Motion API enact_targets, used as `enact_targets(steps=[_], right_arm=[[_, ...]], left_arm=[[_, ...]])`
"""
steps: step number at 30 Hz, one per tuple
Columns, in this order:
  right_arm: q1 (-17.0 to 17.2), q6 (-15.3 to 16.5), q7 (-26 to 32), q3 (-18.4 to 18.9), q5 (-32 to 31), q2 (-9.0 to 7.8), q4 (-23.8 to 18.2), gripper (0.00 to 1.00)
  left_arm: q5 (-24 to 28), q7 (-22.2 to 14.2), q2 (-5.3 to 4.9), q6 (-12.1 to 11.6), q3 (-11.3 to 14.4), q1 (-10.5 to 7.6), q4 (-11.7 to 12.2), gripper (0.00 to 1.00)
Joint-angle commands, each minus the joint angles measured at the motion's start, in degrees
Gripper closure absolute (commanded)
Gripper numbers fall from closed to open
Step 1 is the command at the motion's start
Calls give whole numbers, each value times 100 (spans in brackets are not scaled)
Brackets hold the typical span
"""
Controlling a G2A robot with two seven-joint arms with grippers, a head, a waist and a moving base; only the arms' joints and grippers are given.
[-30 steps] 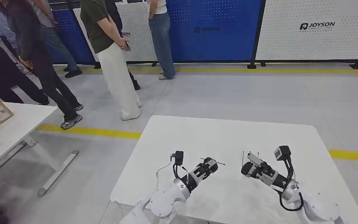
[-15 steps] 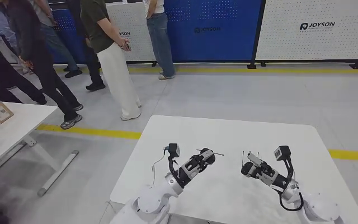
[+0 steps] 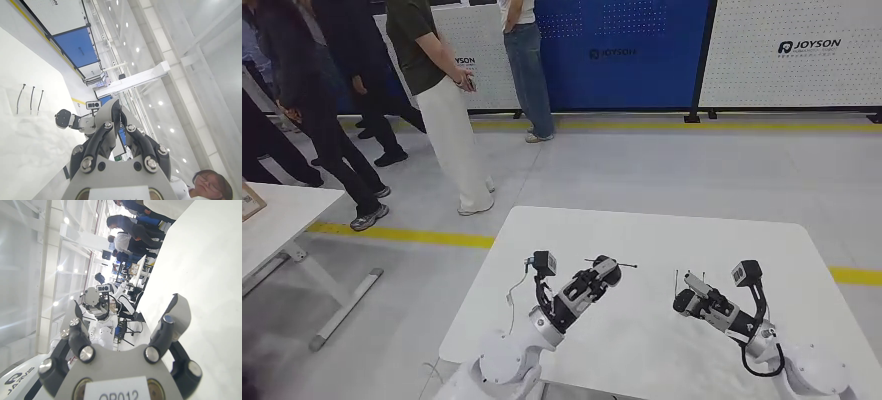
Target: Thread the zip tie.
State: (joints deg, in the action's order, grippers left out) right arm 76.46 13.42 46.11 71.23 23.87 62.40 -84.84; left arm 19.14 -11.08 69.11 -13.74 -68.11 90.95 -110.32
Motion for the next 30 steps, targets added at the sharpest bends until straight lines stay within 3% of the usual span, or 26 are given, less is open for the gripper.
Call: enact_targets(steps=[1, 5, 7, 10, 16, 22, 27, 30], right_arm=[[0, 0, 0, 0, 0, 0, 0, 0], [0, 0, 0, 0, 0, 0, 0, 0], [0, 0, 0, 0, 0, 0, 0, 0], [0, 0, 0, 0, 0, 0, 0, 0], [0, 0, 0, 0, 0, 0, 0, 0], [0, 0, 0, 0, 0, 0, 0, 0], [0, 0, 0, 0, 0, 0, 0, 0], [0, 0, 0, 0, 0, 0, 0, 0]], left_arm=[[130, 71, -1, -178, -114, 28, -112, 100], [54, 49, -22, -427, -293, 159, -315, 100], [36, 43, -27, -406, -324, 195, -362, 100], [-248, -5, -37, -184, -300, 195, -297, 100], [-924, -95, -49, 351, -163, 49, 136, 100], [-1224, -163, -41, 646, 1, -148, 667, 100], [-1193, -186, -25, 671, 106, -240, 965, 100], [-936, -65, -1, 417, 136, -231, 993, 100]])
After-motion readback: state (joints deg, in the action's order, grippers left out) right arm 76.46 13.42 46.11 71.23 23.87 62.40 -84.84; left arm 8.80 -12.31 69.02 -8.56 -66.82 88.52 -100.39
